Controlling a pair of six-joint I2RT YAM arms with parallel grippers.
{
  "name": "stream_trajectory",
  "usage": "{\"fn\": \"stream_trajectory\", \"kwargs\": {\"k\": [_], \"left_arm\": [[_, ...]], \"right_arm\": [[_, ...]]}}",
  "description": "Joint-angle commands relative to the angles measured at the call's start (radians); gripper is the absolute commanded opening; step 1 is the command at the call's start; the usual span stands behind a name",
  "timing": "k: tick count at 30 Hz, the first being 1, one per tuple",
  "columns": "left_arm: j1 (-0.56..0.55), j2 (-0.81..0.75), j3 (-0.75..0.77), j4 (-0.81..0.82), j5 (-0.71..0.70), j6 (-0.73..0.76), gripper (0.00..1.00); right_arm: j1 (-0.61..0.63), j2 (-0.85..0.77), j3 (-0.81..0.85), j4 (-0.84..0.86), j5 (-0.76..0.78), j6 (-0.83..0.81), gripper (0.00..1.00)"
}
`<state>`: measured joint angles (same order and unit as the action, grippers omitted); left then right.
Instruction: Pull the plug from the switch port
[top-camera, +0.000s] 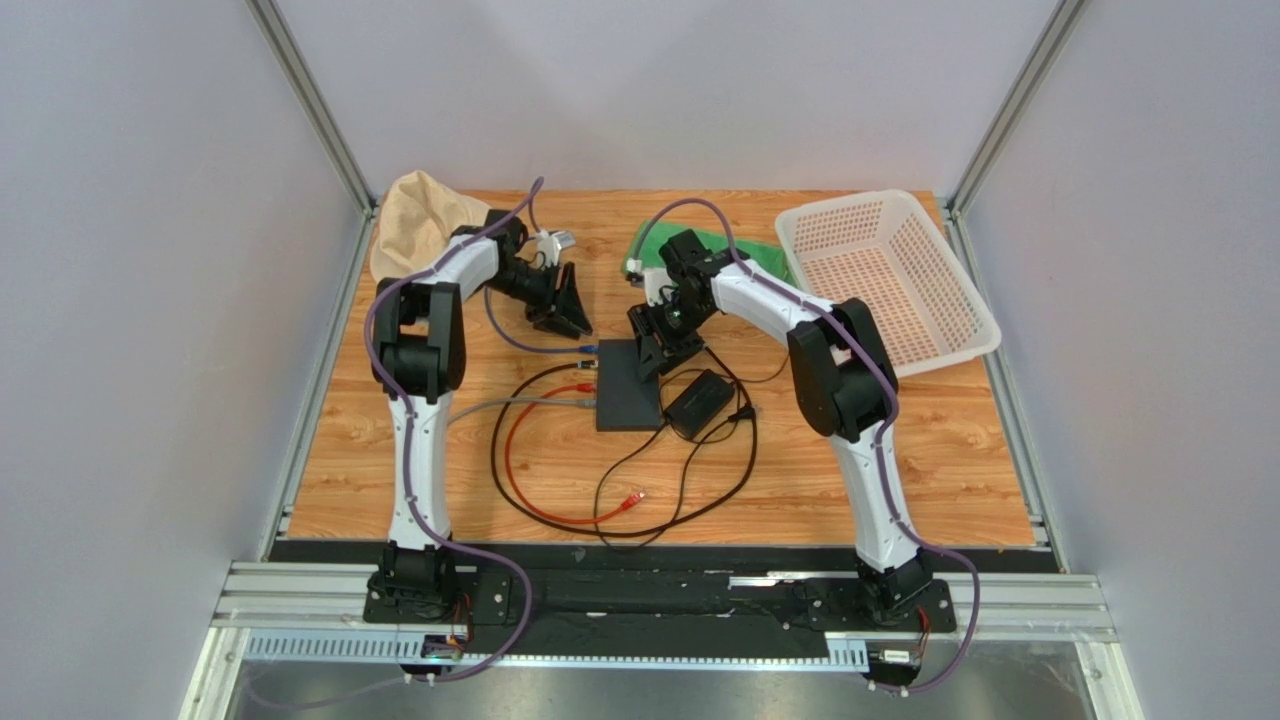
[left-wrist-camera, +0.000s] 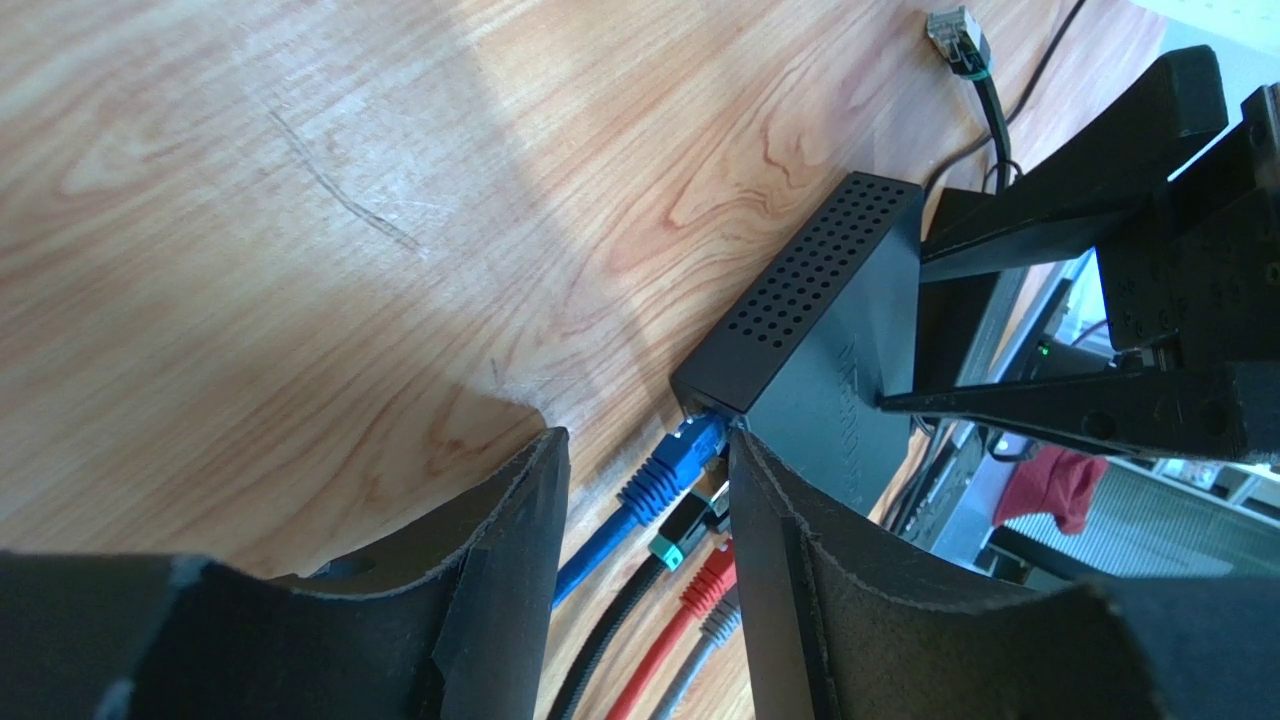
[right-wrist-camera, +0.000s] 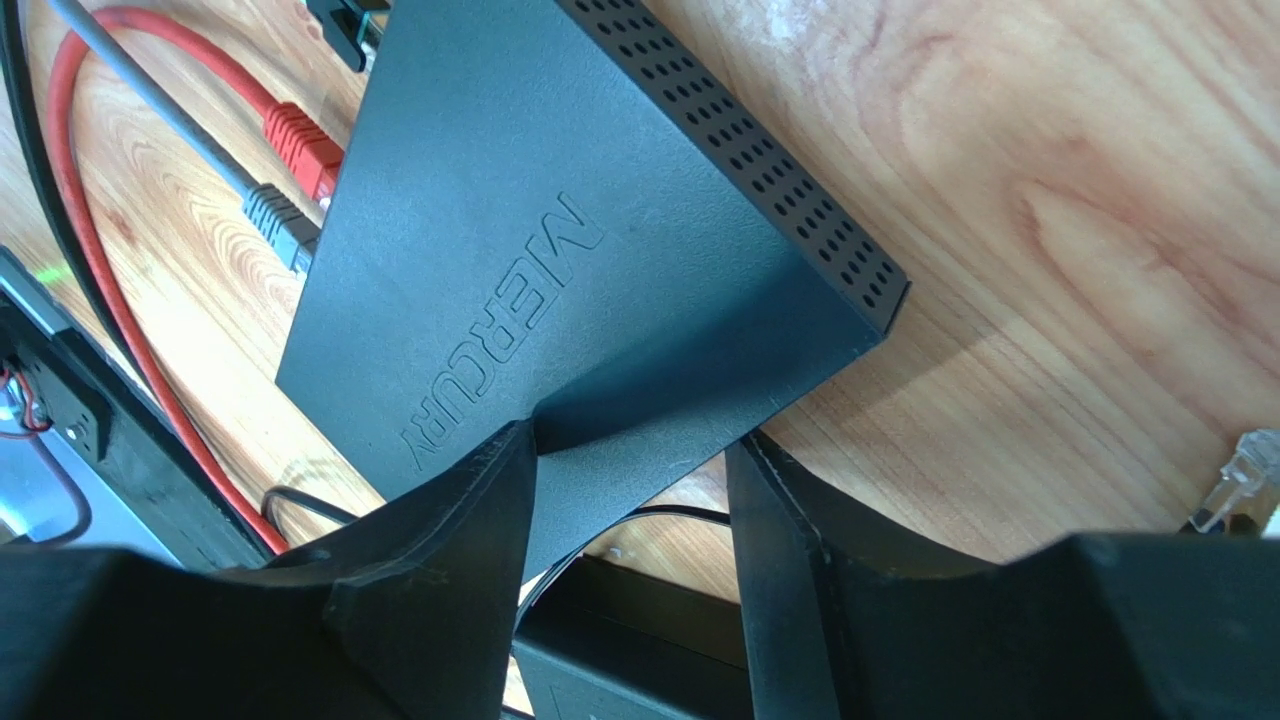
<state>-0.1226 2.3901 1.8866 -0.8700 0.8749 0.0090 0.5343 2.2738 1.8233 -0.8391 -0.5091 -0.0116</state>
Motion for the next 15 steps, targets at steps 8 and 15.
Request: {"fn": "stream_trajectory", "kwargs": {"k": [8,15], "left_arm": [[-0.025,-0.042,-0.057,0.019,-0.054,0.009,0.52],[-0.035,-0.019,-0.035,0.003,-0.047,0.023,0.51]], "right_arm": [[-0.003,0.11,0.021,-0.031,0.119,-0.034,0.42],[-0.002,0.128,0.021,-0.038,0.121,-0.068,0.36]]}}
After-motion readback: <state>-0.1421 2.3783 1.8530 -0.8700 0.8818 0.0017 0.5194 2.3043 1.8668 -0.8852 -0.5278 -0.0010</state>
